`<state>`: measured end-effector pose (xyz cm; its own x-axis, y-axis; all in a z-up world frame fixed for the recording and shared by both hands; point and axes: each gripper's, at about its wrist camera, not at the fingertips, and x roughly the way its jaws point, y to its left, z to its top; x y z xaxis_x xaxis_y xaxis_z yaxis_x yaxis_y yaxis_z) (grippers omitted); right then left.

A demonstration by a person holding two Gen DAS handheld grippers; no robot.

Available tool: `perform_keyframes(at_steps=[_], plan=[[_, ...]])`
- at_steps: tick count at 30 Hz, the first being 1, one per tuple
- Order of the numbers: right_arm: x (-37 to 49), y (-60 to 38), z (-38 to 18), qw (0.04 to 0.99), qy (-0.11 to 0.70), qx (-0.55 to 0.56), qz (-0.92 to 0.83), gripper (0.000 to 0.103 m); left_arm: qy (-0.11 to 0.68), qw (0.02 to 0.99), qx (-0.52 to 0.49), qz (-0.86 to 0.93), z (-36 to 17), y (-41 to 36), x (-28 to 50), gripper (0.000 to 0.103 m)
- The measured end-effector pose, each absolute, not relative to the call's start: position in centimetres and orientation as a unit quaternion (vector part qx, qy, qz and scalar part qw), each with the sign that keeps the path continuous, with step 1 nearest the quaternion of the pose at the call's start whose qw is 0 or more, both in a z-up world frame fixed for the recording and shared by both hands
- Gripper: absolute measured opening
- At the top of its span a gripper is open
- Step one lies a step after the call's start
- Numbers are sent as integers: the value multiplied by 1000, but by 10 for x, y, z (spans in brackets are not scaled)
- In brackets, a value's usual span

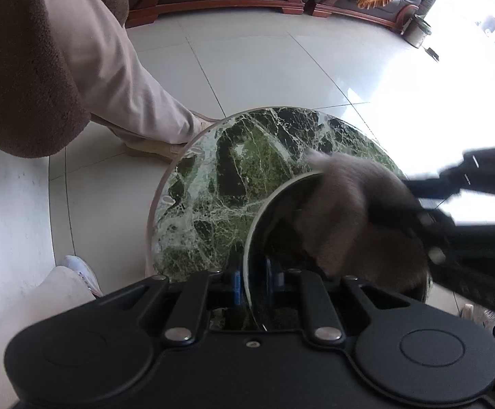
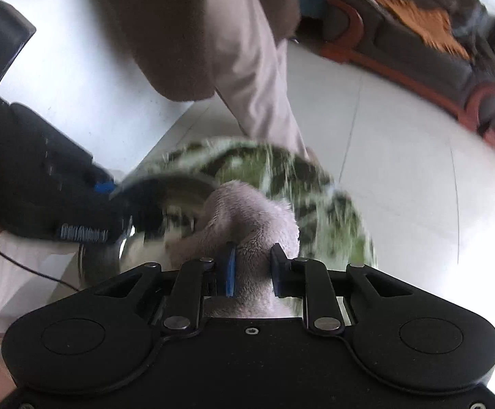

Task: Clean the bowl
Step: 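Scrub the bowl inner wall with the pink towel in the right gripper while the left gripper holds the rim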

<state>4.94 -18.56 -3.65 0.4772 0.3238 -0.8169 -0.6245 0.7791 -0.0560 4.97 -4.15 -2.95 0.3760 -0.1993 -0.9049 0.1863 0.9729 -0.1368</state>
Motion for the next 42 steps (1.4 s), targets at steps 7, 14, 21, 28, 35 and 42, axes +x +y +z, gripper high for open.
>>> perform_keyframes(at_steps=[7, 14, 21, 28, 35, 42], plan=[[48, -197, -45, 839, 448, -142, 274, 20, 546, 831, -10, -109, -31, -42, 49, 13], [38, -194, -40, 837, 441, -173, 275, 20, 551, 826, 2, -116, -31, -43, 52, 15], [60, -181, -38, 840, 436, -153, 285, 20, 551, 827, 1, -115, -32, -43, 51, 16], [36, -198, -42, 831, 456, -160, 275, 20, 551, 826, 7, -121, -33, -46, 53, 17], [62, -169, -37, 831, 430, -182, 303, 20, 556, 823, 11, -118, -34, -48, 53, 17], [36, -197, -47, 831, 456, -162, 275, 20, 554, 824, 13, -119, -35, -48, 54, 18]])
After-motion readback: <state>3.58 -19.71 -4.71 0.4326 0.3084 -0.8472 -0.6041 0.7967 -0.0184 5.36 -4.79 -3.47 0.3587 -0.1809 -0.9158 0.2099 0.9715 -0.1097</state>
